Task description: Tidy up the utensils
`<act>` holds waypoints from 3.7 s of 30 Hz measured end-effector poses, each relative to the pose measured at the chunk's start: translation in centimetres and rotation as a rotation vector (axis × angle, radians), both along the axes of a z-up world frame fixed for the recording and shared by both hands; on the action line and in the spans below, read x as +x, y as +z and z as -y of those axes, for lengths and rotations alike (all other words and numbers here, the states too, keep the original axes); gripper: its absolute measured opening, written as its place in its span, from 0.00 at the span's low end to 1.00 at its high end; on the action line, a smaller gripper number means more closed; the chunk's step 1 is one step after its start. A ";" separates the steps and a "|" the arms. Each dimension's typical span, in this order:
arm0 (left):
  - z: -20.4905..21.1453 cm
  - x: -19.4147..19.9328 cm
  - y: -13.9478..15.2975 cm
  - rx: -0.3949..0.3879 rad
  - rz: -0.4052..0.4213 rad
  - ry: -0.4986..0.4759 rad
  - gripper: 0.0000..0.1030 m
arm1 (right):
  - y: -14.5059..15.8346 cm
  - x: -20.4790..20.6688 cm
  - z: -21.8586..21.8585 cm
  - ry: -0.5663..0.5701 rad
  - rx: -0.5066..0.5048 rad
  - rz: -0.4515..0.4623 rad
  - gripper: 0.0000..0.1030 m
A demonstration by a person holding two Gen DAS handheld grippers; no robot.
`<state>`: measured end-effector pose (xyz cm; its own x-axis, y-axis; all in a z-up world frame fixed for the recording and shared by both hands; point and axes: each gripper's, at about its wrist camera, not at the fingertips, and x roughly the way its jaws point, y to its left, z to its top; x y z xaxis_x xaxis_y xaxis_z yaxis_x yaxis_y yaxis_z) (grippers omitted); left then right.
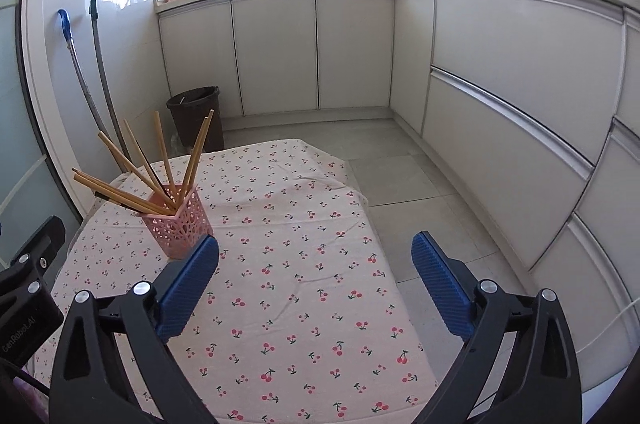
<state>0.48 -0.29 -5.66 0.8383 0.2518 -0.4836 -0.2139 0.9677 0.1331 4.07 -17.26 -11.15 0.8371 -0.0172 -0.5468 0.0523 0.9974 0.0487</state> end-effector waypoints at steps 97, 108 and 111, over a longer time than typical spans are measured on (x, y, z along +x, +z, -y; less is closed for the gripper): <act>0.2 0.8 -0.8 -0.018 -0.036 -0.031 0.92 | -1.2 0.7 -0.1 -0.011 0.038 -0.063 0.93; 0.6 0.8 -1.1 -0.006 -0.038 -0.056 0.84 | -1.2 0.7 0.0 -0.008 0.040 -0.065 0.93; 0.5 0.9 -1.2 -0.018 -0.047 -0.047 0.88 | -1.3 0.8 0.0 -0.009 0.041 -0.065 0.93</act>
